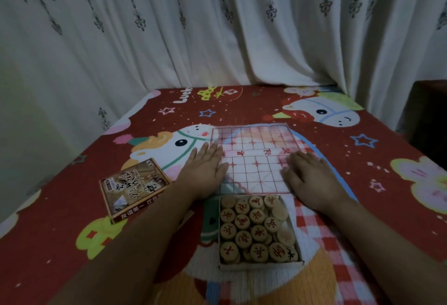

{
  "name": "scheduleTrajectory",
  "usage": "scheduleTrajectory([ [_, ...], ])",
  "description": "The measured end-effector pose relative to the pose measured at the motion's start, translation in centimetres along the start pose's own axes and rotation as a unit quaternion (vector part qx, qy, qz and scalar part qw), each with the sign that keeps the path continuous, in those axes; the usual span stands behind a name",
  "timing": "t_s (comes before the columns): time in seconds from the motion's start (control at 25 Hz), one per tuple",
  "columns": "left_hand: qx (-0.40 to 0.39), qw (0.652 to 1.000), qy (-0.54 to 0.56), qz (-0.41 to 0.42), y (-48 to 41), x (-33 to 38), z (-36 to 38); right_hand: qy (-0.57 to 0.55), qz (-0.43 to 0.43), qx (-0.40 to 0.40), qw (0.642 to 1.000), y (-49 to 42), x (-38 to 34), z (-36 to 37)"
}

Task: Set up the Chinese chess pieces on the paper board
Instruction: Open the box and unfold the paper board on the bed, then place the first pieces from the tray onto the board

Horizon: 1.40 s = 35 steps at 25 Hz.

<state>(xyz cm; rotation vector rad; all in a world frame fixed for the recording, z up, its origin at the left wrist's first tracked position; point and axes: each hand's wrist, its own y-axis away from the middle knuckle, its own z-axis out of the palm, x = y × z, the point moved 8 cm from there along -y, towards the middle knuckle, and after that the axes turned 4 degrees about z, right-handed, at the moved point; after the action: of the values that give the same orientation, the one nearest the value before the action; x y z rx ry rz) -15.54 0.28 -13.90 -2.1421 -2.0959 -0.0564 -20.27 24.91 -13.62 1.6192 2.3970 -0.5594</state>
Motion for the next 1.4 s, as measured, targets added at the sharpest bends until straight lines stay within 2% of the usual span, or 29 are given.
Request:
scheduleTrajectory([
  [0.08,0.054,0.998,0.03,-0.004,1.2,0.3,-1.0,-0.059,-0.044,0.109,0.991,0.6,-0.5,-2.1],
  [0.16,0.124,0.99,0.069,0.013,2.6,1.1,-2.5,-0.1,-0.088,0.16,0.978,1.5,-1.3,-3.6],
  [0.24,0.188,0.974,0.112,0.052,3.8,1.9,-3.8,-0.183,-0.111,0.105,0.971,2.2,-2.7,-3.9],
  [0.36,0.21,0.962,0.158,0.071,4.9,1.6,-3.8,-0.297,-0.088,-0.109,0.944,3.6,-5.7,-1.8],
  [0.4,0.204,0.963,0.16,0.073,5.1,1.4,-3.4,-0.303,-0.088,-0.151,0.937,4.0,-6.4,-1.2],
  [0.48,0.191,0.964,0.166,0.079,5.1,1.3,-2.9,-0.287,-0.097,-0.188,0.934,4.5,-7.3,-0.8],
  [1.0,0.154,0.962,0.208,0.093,4.1,1.3,-2.1,-0.236,-0.097,-0.284,0.924,4.0,-7.5,0.0],
  [1.16,0.162,0.959,0.209,0.096,4.1,1.4,-2.3,-0.224,-0.11,-0.269,0.93,3.8,-7.6,0.0],
  [1.4,0.187,0.961,0.173,0.107,4.1,1.4,-2.5,-0.264,-0.115,-0.223,0.931,3.9,-7.5,-0.7],
])
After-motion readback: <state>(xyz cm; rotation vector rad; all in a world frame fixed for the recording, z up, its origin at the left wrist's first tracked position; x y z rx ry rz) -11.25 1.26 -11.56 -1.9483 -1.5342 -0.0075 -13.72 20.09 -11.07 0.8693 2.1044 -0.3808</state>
